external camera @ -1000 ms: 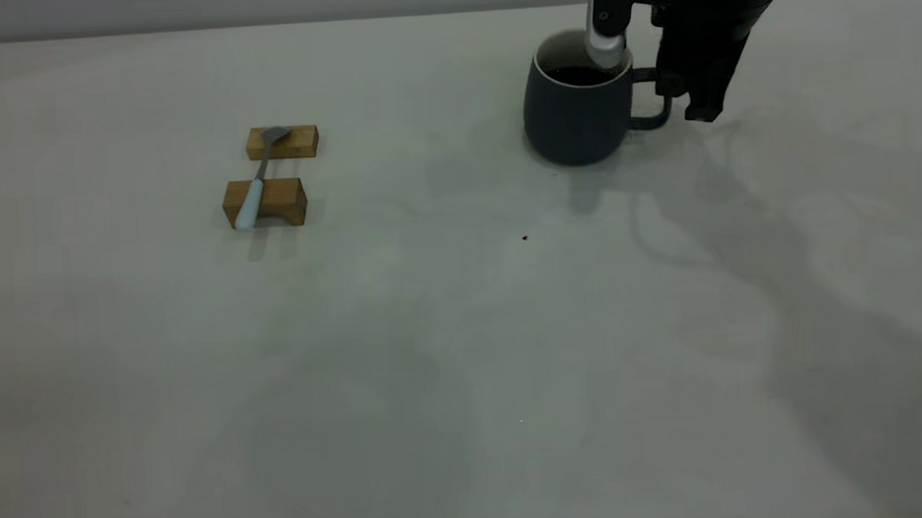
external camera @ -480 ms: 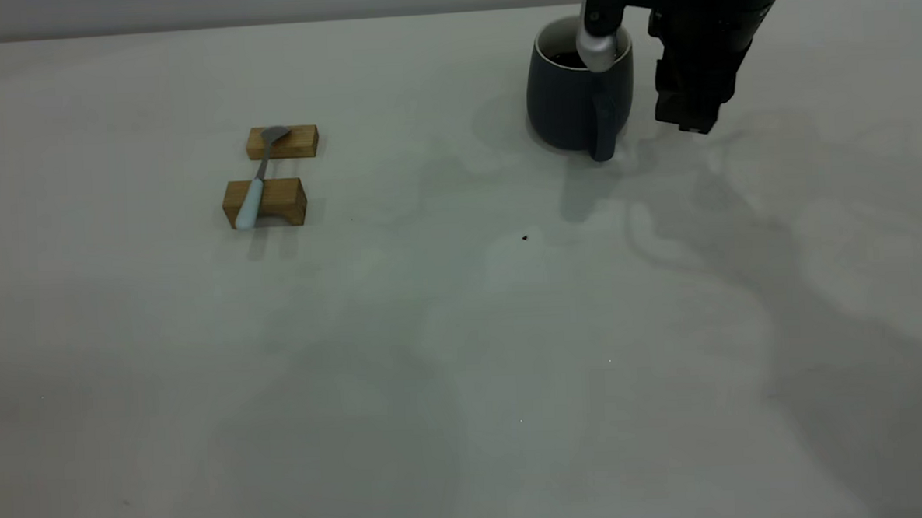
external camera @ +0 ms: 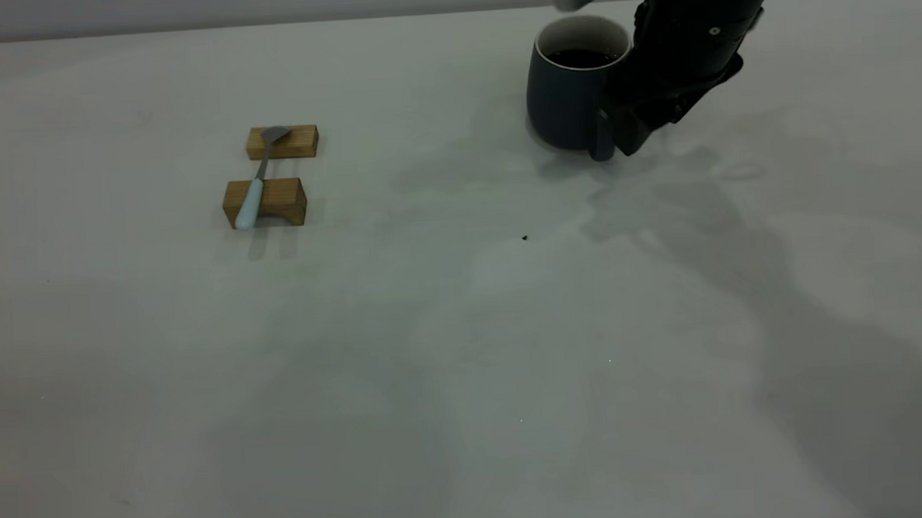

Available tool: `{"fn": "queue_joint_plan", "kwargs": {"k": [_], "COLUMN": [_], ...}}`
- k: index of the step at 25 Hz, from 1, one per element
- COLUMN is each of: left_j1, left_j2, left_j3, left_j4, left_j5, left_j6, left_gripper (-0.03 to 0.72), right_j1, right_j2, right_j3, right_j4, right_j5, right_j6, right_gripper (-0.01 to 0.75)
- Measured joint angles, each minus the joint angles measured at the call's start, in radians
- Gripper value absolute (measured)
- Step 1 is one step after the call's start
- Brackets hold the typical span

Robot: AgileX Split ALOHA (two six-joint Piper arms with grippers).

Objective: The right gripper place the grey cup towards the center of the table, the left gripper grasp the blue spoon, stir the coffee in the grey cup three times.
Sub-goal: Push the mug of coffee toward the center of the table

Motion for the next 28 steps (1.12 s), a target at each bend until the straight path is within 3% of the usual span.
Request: {"fn": "queue_joint_plan", "kwargs": {"k": [5,10,20,23,28], "left_j1": [0.000,0.000,0.000,0.000,0.000], "left_j2": [0.000,0.000,0.000,0.000,0.000], "left_j3": [0.000,0.000,0.000,0.000,0.000], "left_j4": [0.000,0.000,0.000,0.000,0.000], "left_j5": [0.000,0.000,0.000,0.000,0.000], "left_j6": [0.000,0.000,0.000,0.000,0.000], "left_gripper": [0.507,0.507,0.507,0.507,0.507], "right_j1": [0.000,0.000,0.000,0.000,0.000], "right_j2": [0.000,0.000,0.030,0.040,0.041], "right_j3": [0.000,0.000,0.000,0.000,0.000], "right_j4": [0.149,0.314,0.363,0.363,0.362], "right_j5": [-0.012,-0.035,-0.139,-0.152,-0.159], "right_j6": [0.128,0.141,0.141,0.136,0.066], "right_gripper": [0.555,0.555,0.546,0.477,0.213]}}
